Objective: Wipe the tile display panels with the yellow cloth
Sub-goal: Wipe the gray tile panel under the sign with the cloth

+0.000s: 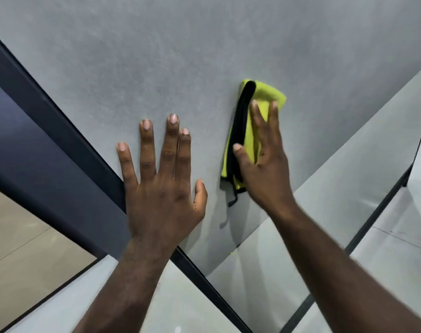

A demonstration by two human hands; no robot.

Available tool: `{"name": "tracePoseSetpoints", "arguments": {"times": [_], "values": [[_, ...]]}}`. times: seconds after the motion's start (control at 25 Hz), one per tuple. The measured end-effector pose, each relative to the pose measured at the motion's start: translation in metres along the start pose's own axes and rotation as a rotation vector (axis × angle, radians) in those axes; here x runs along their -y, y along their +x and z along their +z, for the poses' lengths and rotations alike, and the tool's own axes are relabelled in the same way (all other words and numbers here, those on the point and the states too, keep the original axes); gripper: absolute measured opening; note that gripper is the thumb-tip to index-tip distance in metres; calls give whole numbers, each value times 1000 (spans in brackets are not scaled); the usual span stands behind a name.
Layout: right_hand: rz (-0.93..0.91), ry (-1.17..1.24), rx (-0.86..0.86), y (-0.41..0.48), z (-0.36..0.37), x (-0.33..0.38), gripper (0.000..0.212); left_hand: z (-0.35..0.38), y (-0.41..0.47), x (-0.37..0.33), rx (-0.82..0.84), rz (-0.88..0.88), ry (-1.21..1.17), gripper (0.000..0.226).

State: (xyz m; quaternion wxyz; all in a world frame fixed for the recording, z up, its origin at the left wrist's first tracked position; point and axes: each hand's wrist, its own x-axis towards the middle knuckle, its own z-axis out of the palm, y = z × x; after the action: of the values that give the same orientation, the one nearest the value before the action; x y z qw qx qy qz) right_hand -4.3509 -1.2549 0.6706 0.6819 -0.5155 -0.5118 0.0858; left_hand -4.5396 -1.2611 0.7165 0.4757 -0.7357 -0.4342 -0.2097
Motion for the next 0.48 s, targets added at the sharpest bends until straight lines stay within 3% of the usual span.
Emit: {"name": "tracePoseSetpoints", "arguments": {"times": [0.12,0.2,0.32,0.4,0.48], "values": [[297,31,-147,15,-21,-56,80,6,9,-12,-57,13,-12,89],[511,44,-107,-22,-23,-74,84,13,21,-24,-60,85,-9,86],[251,119,33,-42,-23,-61,93,25,31,-44,-65,164,21,82],[100,98,1,-16,-27,-65,92,33,26,-49,-72,188,44,78],[194,25,-114,0,-32,-110,89,41,22,-54,-83,243,87,75]]}}
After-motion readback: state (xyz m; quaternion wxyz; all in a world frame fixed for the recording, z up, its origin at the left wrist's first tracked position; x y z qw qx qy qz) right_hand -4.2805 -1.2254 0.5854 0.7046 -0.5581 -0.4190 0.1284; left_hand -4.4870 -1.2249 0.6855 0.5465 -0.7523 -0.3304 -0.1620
